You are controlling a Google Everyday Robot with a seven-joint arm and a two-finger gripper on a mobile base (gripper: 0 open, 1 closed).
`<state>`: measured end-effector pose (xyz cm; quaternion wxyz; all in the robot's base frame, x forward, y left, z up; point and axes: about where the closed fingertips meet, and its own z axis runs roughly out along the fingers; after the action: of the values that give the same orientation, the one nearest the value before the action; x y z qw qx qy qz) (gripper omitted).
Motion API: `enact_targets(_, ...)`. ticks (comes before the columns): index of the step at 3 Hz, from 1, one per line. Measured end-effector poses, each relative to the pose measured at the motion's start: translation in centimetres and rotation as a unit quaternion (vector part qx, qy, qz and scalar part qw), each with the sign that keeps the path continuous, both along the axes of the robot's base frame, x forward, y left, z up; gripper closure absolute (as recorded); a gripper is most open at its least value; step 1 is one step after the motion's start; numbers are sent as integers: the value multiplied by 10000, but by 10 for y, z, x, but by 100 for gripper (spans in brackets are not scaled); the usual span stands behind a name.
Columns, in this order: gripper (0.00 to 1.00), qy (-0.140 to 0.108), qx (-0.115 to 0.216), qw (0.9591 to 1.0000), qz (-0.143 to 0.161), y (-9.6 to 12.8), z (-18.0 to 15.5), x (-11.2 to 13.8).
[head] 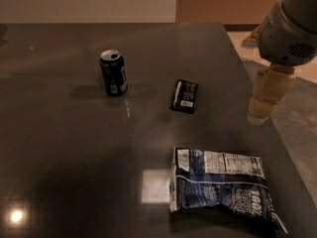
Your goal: Pick rxbar chocolate
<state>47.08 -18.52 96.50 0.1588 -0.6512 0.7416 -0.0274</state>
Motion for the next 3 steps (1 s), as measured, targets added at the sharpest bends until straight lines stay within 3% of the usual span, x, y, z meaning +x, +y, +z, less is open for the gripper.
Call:
enact_targets(1, 0, 14, 59, 9988, 478, 17, -9, 29)
enact_targets(2, 0, 81, 83, 9948, 1007, 29, -17, 60)
enact_targets(3, 0, 189, 148, 9862, 1641, 44, -28, 85)
